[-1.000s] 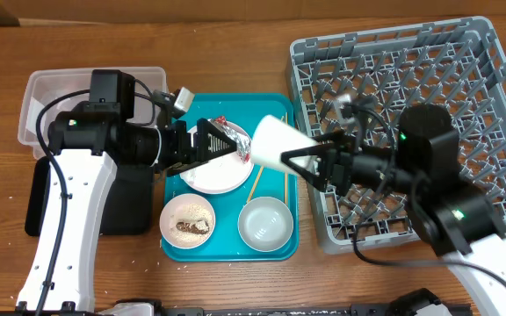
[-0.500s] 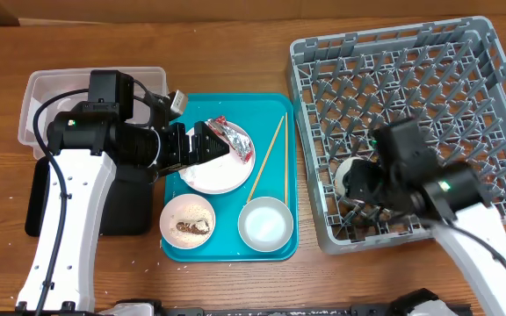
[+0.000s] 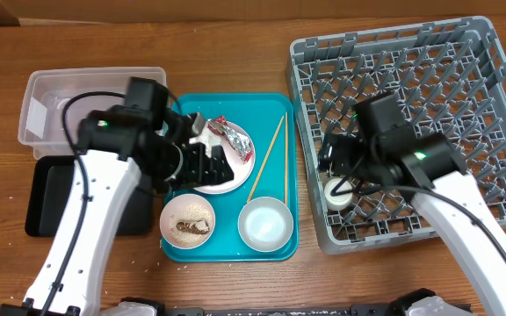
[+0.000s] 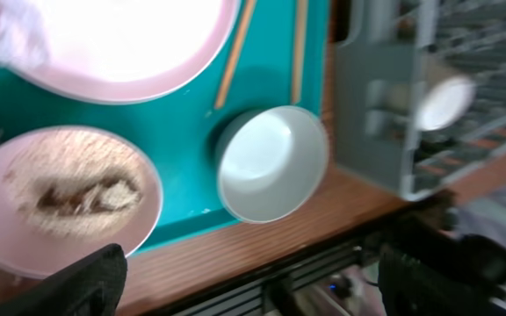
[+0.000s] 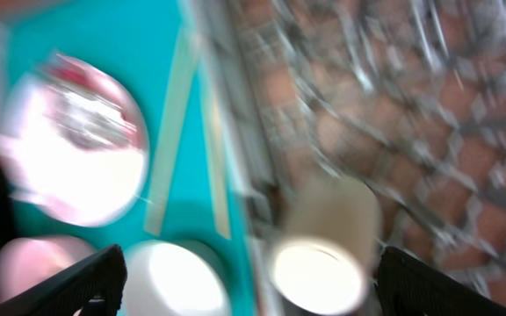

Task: Sort waste into correct bins and load items into the dishwasher
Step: 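Lower the cup into the grey rack and open the right gripper, then grasp the rim of the pink rice bowl with the left gripper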

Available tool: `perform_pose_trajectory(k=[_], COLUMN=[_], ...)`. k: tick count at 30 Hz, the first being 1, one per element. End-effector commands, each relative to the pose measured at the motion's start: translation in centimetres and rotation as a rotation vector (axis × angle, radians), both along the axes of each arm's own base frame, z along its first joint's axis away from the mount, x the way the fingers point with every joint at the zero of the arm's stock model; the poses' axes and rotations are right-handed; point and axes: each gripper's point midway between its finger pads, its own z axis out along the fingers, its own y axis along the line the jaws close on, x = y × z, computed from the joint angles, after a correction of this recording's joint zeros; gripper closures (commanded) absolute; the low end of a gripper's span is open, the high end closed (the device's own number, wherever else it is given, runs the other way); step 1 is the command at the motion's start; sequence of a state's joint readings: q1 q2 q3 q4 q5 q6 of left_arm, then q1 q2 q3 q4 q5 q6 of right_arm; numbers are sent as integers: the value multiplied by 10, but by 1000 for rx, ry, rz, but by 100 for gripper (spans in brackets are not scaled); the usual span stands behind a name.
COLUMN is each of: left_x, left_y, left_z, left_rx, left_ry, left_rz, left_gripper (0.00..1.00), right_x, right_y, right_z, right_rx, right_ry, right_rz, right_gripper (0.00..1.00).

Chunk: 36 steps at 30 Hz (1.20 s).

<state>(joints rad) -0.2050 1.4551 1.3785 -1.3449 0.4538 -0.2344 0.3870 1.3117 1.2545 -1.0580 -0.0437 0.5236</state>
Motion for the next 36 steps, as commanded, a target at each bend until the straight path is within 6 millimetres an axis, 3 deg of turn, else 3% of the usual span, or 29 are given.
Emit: perform_pose_trajectory(k=[1,2,3,5,9,12,16,18,22,26,27,29,31,33,36], left_x=[-16,-27,-33,-47,-34,-26,-19,-14,-7,-10,-12,-16,-18,-17,-15], left_y=[29,32,34,34,26,24,24,21,22,23,24,26,30,31,33], left_z=[-39,-56,-65,-102,-147,-158,-162,-161,-160,-163,-164,-167,-170,-171,-171], left_rx=[342,409,433,457,405,385,378,365,371,375,379,392,409,411,422], left_ry=[61,101,123,164,73,23,-13,-36,-67,-58,-54,-49,-47,-58,-68], left_rz=[134,179,202,246,265,276,284,288,295,293,288,264,266,270,274], left_gripper=[11,15,19,28,43,53,67,78,84,96,94,74,75,83,85], right_x=[2,1,0,-2,-2,-3,-3,-3,-4,-6,-7,-7,-8,-8,-8], right_y=[10,10,9,8,10,14,16,17,17,16,16,16,18,18,18], right_z=[54,68,73,78,74,70,67,67,66,64,64,64,64,64,64], right_rx=[109,128,136,143,146,158,161,163,165,160,159,160,170,171,170], right_ry=[-170,-221,-238,-257,-241,-217,-200,-199,-195,-184,-181,-181,-176,-177,-176], right_rz=[25,26,26,27,32,46,53,54,56,56,56,56,64,64,64], right_gripper=[7,7,7,7,7,7,7,7,7,8,8,9,9,9,9])
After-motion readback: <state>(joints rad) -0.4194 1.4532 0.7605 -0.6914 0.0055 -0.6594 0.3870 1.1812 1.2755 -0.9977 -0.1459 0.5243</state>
